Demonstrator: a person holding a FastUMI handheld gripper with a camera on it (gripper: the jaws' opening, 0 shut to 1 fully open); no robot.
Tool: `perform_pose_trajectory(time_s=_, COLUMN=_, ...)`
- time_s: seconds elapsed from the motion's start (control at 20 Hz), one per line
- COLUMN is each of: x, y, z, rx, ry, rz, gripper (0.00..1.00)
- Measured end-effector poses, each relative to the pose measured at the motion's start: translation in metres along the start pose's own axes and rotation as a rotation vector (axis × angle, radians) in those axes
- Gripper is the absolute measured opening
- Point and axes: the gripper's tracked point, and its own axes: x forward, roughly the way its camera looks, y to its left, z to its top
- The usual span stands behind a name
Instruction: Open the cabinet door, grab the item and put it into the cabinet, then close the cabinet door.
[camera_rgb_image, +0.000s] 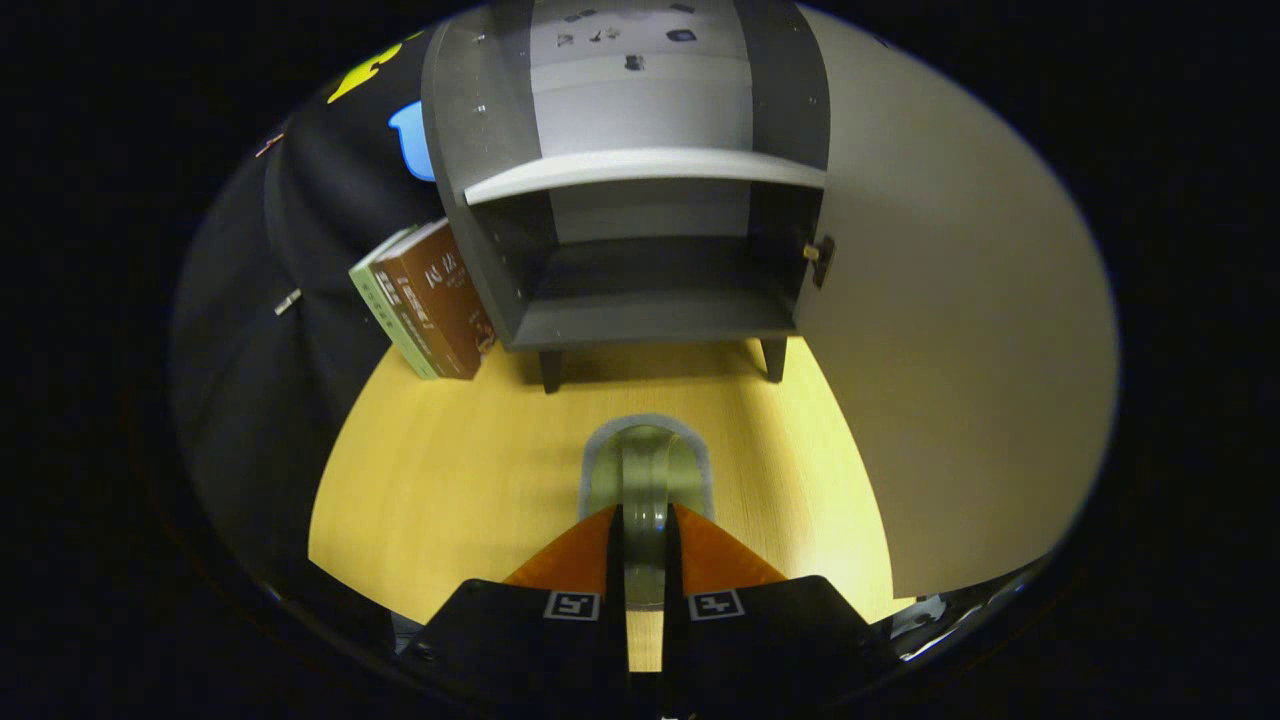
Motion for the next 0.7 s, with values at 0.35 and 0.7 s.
perform_pose_trajectory(time_s=0.35, x=-0.037, y=0.021, z=0.114, rx=-0.002, ry=-0.152, rz=0.018, gripper=0.17)
perform_pose_trajectory(time_s=0.7, x=-0.038, y=0.022, z=0.205, rx=0.035, ry=-0.236, rz=0.017, gripper=0.17)
